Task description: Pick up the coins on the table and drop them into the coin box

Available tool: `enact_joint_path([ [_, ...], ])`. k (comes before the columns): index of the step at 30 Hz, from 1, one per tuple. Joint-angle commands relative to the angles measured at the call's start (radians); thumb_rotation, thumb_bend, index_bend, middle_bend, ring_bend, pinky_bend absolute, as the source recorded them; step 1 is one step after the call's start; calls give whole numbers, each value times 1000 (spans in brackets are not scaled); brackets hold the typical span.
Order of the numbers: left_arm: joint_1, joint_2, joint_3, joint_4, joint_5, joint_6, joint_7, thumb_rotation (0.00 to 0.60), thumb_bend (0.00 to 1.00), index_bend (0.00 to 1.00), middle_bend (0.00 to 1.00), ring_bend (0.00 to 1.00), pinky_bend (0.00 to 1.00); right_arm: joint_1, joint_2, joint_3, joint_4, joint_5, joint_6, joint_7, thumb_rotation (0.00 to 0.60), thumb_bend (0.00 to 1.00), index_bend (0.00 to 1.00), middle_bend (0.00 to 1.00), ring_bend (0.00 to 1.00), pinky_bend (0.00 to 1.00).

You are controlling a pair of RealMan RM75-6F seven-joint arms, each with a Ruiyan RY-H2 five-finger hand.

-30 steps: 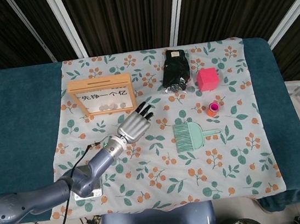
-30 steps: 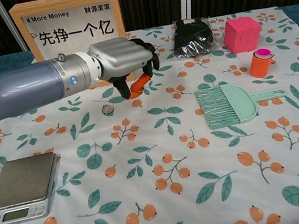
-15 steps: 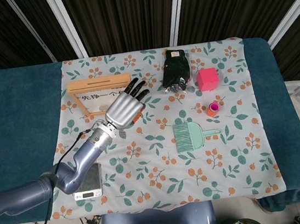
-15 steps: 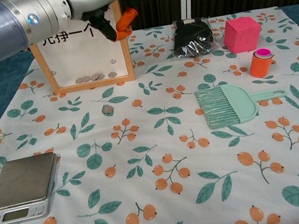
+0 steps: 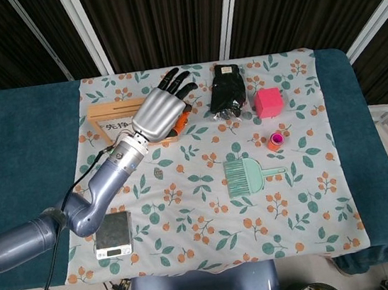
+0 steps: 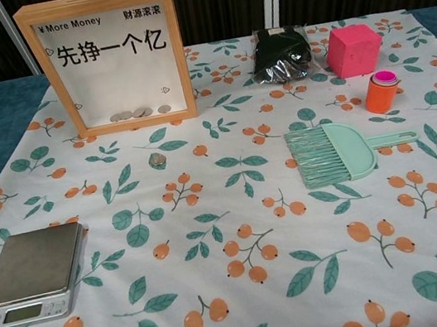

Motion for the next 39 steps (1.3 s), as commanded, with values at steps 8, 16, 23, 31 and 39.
enact_joint_path([
  [8, -49, 56, -23, 78, -222, -92, 55, 600, 375, 740, 174, 0, 0, 0, 1, -1, -3, 2, 0, 1, 600, 395, 172, 64, 25, 0],
  [16, -45, 66, 14, 124, -276, -112, 52, 600, 368, 729, 169, 0, 0, -1, 1, -1, -5, 5, 3, 4, 600, 394, 172, 64, 25, 0],
  [23, -47, 68, 42, 167, -319, -143, 41, 600, 339, 719, 158, 0, 0, -1, 1, 0, -6, 6, 6, 4, 600, 394, 172, 64, 25, 0],
  [31, -35, 83, 83, 180, -350, -153, 44, 600, 297, 710, 145, 0, 0, -1, 3, 1, -8, 8, 6, 6, 600, 395, 186, 64, 25, 0],
  [39, -26, 87, 106, 196, -352, -142, 38, 600, 271, 707, 141, 0, 0, -1, 3, 1, -9, 8, 9, 5, 600, 394, 185, 64, 25, 0],
])
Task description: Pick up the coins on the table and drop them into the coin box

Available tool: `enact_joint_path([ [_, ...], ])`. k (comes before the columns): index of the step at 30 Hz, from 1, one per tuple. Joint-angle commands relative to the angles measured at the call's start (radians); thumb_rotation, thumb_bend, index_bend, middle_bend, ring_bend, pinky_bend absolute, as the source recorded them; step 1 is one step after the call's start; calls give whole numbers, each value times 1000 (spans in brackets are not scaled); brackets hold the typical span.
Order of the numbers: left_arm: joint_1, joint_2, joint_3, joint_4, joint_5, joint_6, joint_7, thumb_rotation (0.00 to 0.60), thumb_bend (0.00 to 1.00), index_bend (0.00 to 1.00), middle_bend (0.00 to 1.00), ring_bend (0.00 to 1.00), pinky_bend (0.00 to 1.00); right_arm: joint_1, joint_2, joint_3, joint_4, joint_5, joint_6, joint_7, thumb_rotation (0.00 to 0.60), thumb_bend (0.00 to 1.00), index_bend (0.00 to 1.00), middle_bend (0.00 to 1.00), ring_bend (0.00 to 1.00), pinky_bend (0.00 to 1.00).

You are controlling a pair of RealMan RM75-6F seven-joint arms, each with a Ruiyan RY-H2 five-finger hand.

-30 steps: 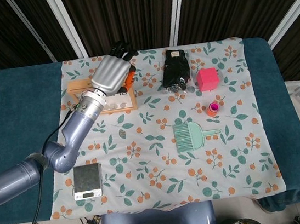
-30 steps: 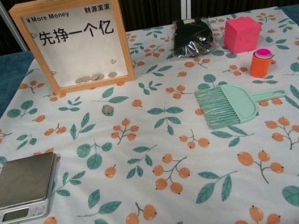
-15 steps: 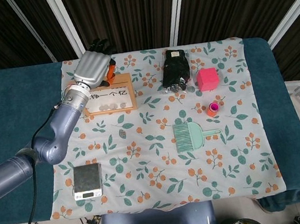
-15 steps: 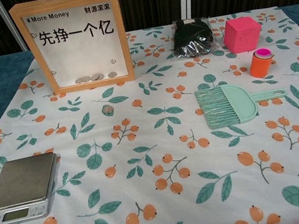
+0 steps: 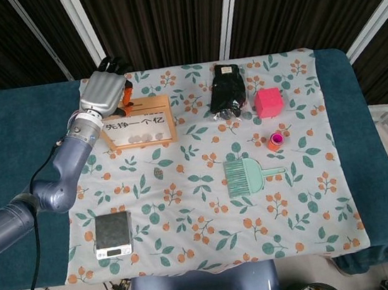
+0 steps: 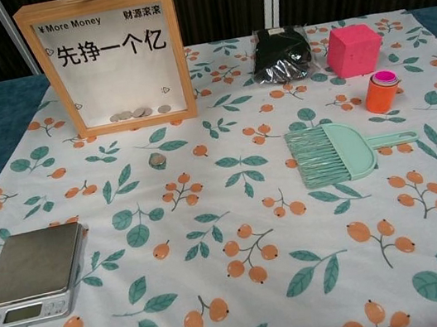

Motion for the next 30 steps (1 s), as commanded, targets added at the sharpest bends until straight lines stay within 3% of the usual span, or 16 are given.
enact_joint_path([
  [1, 2, 2, 8, 1, 4, 2, 1, 600, 271, 706, 140, 0, 0, 0, 0, 0, 0, 0, 0, -1, 600, 394, 186, 64, 25, 0],
  [30, -1, 10, 47, 13, -53, -4, 8, 600, 235, 684, 124, 0, 0, 1, 1, -1, -1, 1, 3, -2, 600, 394, 185, 64, 25, 0],
])
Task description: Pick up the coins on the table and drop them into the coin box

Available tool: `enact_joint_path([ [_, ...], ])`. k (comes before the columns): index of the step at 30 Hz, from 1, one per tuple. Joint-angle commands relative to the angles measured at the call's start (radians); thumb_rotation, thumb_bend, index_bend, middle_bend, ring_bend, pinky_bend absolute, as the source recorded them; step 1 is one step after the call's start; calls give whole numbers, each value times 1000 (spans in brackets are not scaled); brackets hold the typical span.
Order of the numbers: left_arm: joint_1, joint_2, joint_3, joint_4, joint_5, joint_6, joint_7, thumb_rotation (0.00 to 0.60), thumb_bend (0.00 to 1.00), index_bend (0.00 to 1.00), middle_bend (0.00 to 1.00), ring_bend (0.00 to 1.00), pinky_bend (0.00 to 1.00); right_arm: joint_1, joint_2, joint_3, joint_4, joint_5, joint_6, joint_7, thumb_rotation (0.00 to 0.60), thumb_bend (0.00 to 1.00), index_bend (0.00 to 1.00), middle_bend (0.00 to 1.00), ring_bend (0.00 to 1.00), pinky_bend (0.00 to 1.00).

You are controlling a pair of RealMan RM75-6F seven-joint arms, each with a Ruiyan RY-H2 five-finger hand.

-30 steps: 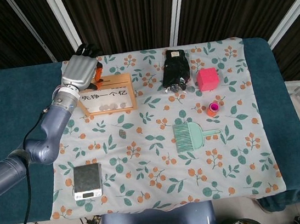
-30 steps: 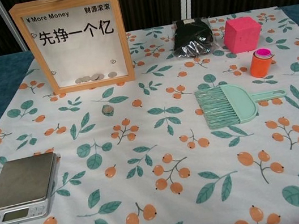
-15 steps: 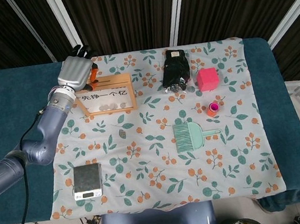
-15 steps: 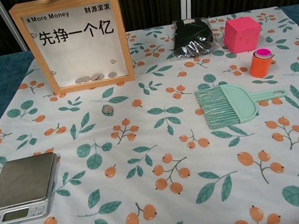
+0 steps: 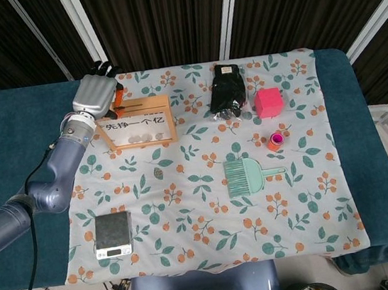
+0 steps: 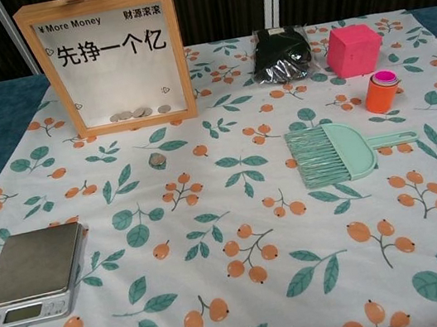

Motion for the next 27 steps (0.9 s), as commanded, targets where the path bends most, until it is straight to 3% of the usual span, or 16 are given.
enact_joint_path([
  [1, -1, 3, 1, -5, -4, 3, 1, 600, 235, 683, 124, 0, 0, 1, 0, 0, 0, 0, -1, 0, 600, 395, 185, 64, 25, 0],
  [27, -20, -23, 17, 18, -13, 12, 11, 600, 232, 661, 120, 0, 0, 1, -1, -2, 1, -3, -1, 0, 600, 394, 185, 64, 25, 0],
])
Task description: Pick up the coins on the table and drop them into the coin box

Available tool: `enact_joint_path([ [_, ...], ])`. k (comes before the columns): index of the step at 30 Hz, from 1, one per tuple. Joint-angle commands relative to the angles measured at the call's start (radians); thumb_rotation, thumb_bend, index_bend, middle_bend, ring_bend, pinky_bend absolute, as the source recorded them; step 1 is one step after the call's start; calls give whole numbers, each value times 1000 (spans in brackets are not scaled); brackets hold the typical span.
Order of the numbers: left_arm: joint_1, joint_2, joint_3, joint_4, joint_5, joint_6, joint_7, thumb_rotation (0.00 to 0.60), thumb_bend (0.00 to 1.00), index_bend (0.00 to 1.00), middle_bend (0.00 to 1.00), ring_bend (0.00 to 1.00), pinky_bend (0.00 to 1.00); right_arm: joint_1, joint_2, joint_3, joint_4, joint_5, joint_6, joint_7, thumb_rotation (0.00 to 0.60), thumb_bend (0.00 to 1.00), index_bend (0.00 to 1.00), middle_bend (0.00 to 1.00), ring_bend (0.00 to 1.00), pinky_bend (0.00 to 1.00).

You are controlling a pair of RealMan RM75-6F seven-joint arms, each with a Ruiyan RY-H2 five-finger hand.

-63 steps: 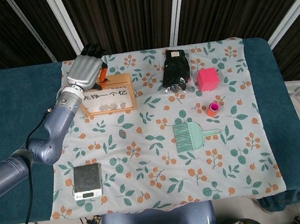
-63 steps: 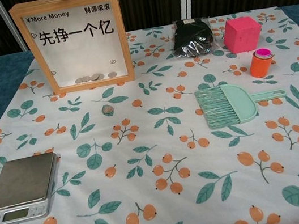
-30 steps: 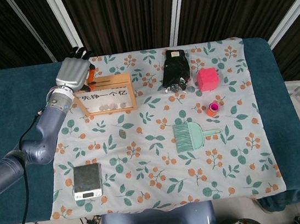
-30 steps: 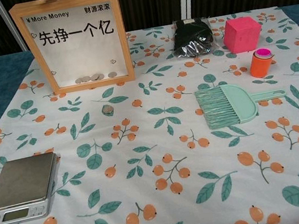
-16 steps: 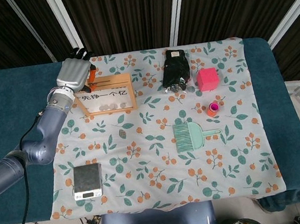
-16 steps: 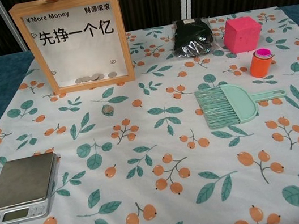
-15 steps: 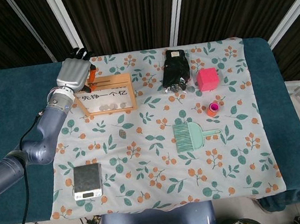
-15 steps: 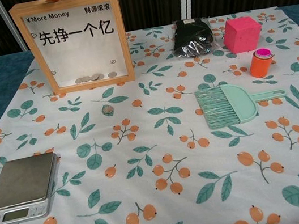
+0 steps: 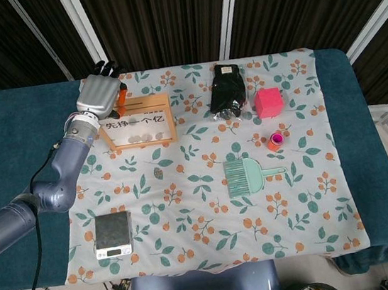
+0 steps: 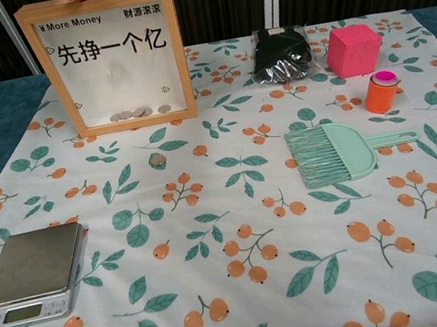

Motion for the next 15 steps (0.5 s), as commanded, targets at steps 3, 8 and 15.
enact_joint_path([
  [3, -1, 1, 1, 0, -2, -1, -1, 600, 232, 650, 119, 0, 0, 0, 0, 0, -1, 1, -1, -1, 600, 394, 185, 65, 25, 0],
  [8, 5, 23, -22, -34, 10, 35, -18, 600, 232, 622, 119, 0, 0, 1, 1, 0, -2, 5, -2, -3, 600, 394, 185, 65, 25, 0],
  [15, 62, 115, -79, -173, 90, 179, -83, 600, 232, 540, 117, 0, 0, 3, 1, 1, -2, 10, -4, -5, 600, 394, 185, 65, 26, 0],
])
